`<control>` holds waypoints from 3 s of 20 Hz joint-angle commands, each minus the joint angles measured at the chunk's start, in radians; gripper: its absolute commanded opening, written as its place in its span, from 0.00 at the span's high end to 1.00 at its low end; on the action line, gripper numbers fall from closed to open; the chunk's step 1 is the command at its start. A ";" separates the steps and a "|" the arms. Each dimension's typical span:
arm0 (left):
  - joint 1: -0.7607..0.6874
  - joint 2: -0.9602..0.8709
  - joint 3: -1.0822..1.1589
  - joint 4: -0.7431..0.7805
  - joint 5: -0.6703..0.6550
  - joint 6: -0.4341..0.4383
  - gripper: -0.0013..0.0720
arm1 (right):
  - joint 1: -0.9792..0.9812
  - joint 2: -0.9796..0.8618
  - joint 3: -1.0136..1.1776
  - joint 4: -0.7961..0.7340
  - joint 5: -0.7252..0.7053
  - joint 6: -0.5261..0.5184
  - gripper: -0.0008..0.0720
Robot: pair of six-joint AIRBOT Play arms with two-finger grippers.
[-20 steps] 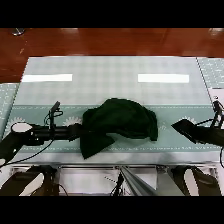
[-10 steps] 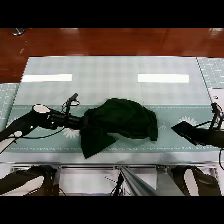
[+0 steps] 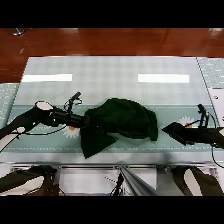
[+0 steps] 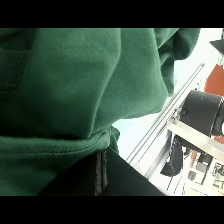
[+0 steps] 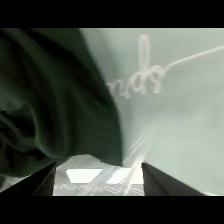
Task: Fold the shirts.
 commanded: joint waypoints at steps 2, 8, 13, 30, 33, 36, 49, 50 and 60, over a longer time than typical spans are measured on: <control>0.000 -0.001 0.002 0.003 0.000 0.000 0.96 | 0.203 -0.195 0.005 0.146 -0.167 -0.044 0.14; 0.000 -0.002 0.002 0.003 0.001 0.000 0.96 | 0.392 -0.454 0.122 0.180 -0.272 -0.043 0.14; 0.035 0.002 0.026 0.001 0.000 -0.010 0.96 | 0.406 -0.517 0.340 0.146 -0.197 -0.068 0.93; 0.605 0.563 1.313 0.182 0.067 -0.276 0.96 | 0.390 -0.152 1.791 -0.339 0.110 0.046 0.93; 0.688 0.689 1.320 0.453 0.064 -0.353 0.96 | 0.390 -0.047 1.791 -0.398 0.109 0.063 0.93; 0.673 0.768 1.318 0.587 0.040 -0.399 0.96 | 0.390 -0.002 1.791 -0.402 0.222 0.084 0.93; 0.537 0.697 0.641 0.402 -0.008 -0.386 0.96 | 0.390 -0.024 1.026 -0.410 0.190 0.124 0.94; 0.525 0.658 0.577 0.394 0.051 -0.375 0.96 | 0.390 -0.064 0.971 -0.408 0.121 0.124 0.94; 0.278 -0.011 0.587 0.387 0.409 -0.331 0.96 | 0.323 -0.826 1.180 -0.306 -0.220 0.129 0.94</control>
